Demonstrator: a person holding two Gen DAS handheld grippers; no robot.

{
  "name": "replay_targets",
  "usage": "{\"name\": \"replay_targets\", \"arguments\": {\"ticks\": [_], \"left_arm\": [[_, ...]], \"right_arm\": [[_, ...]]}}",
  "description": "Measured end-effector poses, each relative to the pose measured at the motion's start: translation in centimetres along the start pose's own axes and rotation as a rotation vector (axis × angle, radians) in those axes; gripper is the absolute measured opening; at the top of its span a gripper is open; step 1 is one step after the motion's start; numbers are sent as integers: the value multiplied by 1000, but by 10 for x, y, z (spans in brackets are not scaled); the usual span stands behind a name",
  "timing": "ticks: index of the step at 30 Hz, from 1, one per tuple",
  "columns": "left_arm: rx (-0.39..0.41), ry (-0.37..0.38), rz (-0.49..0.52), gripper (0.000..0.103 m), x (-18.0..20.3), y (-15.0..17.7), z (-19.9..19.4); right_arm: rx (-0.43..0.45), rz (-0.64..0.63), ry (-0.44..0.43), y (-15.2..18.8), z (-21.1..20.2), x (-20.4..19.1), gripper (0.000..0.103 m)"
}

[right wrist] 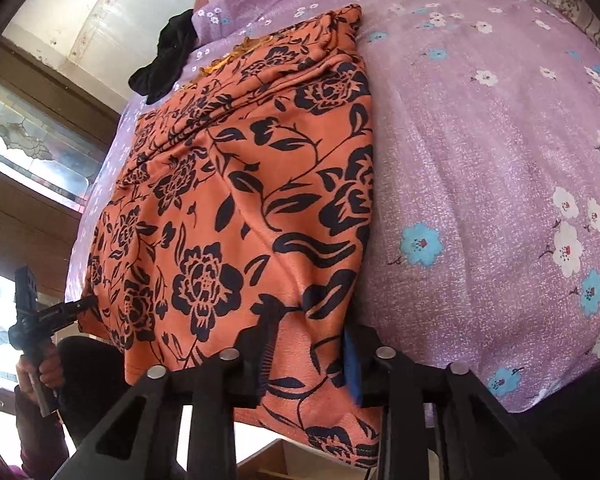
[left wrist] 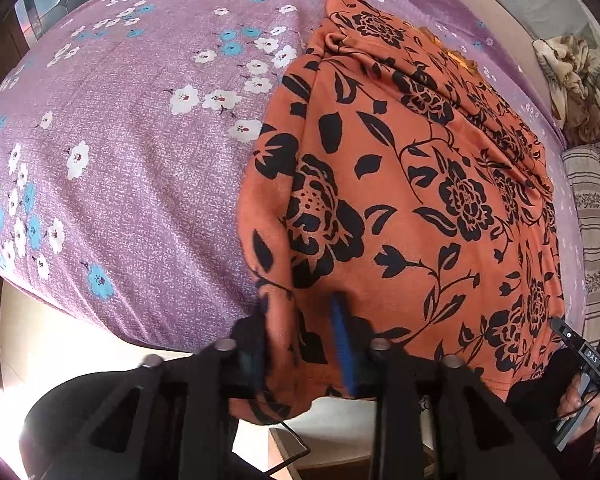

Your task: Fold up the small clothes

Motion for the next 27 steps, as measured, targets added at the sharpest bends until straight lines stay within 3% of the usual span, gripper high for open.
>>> {"name": "replay_targets", "arguments": {"ticks": [2,3,6,9,14,18,20,23,24,25,27], "left_arm": [[4,18,0,6,2,-5,-2],[8,30,7,6,2,-6,-4],[41,68,35,6,7,-22,-19],[89,140,25,6,10,-54,-40],[190,145,37,6,20,-148,-54],[259,138,1,10,30,-232,-23],[295,143,-41,12,32,-266,9],[328,35,-138,13,23,-283,55],[342,15,-165,13,20,-283,64],[366,10,-197,13,17,-281,67],[451,10,-266,13,11,-269,56]], "right_arm": [[-10,-55,21,0,2,-6,24],[-20,-52,8,-3,2,-7,10],[9,-28,-68,-21,-8,-12,9],[98,4,-145,-57,-25,-19,9],[263,101,-211,-148,-28,-19,9],[402,227,-207,-225,7,1,9],[436,311,-186,-252,40,21,13],[490,433,-95,-262,78,66,24],[479,475,-65,-260,87,79,42],[464,513,-39,-258,93,89,69],[476,502,-21,-260,86,99,73]]}}
Point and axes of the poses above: each gripper's, at about its wrist camera, not at the fingertips, and z roughly the way its jaws point, x to its right, y to its underside, the point moved 2 cm from there along z, roughly the way its jaws point, and after that the axes turned 11 degrees about x, right-handed, at the moved point
